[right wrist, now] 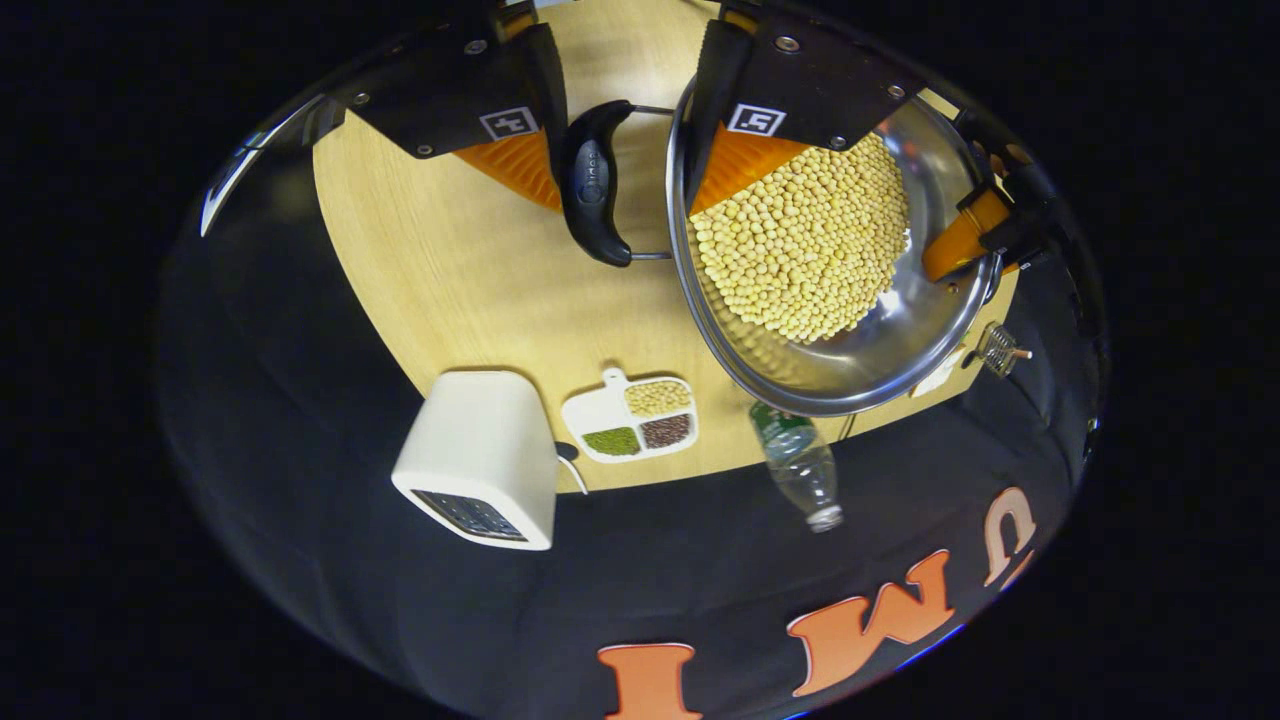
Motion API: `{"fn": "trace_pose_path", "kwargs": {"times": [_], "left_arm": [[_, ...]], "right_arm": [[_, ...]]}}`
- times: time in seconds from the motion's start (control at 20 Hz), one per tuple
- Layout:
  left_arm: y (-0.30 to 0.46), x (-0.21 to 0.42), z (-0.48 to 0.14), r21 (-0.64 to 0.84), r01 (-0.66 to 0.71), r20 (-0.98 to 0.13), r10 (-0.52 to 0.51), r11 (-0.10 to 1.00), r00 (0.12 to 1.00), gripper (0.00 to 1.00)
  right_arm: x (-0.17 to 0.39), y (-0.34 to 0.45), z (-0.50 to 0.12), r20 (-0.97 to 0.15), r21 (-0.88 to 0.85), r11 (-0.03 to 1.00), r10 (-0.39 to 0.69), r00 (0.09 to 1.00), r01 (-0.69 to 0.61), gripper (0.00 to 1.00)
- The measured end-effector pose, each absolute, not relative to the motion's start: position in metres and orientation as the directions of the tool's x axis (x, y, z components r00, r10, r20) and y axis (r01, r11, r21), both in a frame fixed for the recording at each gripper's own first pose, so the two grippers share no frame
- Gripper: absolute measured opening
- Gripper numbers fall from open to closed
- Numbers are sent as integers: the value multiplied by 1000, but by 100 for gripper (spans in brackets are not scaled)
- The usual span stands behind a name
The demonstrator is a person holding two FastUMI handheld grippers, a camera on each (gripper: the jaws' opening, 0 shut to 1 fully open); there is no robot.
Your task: First push the handle of the pot to place it horizontally, then grasp the pot with both hands and set it on the induction cooktop.
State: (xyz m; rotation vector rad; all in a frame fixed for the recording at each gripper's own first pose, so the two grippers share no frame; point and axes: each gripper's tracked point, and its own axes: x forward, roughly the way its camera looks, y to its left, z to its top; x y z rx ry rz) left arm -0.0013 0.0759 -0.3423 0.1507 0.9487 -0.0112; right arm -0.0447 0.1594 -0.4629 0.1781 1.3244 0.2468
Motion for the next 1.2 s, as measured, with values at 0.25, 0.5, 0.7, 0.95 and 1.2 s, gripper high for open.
{"fn": "trace_pose_path", "kwargs": {"times": [0.25,0.5,0.7,0.95,1.2], "left_arm": [[146,-22,-303,178,37,-790,121,983,601,78],[207,-38,-278,205,-38,-768,185,978,613,82],[237,-42,-265,221,-69,-752,215,973,623,78],[253,-42,-256,227,-83,-744,228,970,628,74],[273,-41,-238,220,-129,-741,252,967,622,78]], "right_arm": [[-43,161,-468,-917,307,939,336,216,-156,54],[-36,161,-470,-897,341,915,385,215,-215,54],[-30,157,-472,-886,356,903,408,220,-243,54],[-19,161,-470,-881,357,897,417,225,-261,54],[-23,160,-473,-871,365,890,431,237,-274,54]]}}
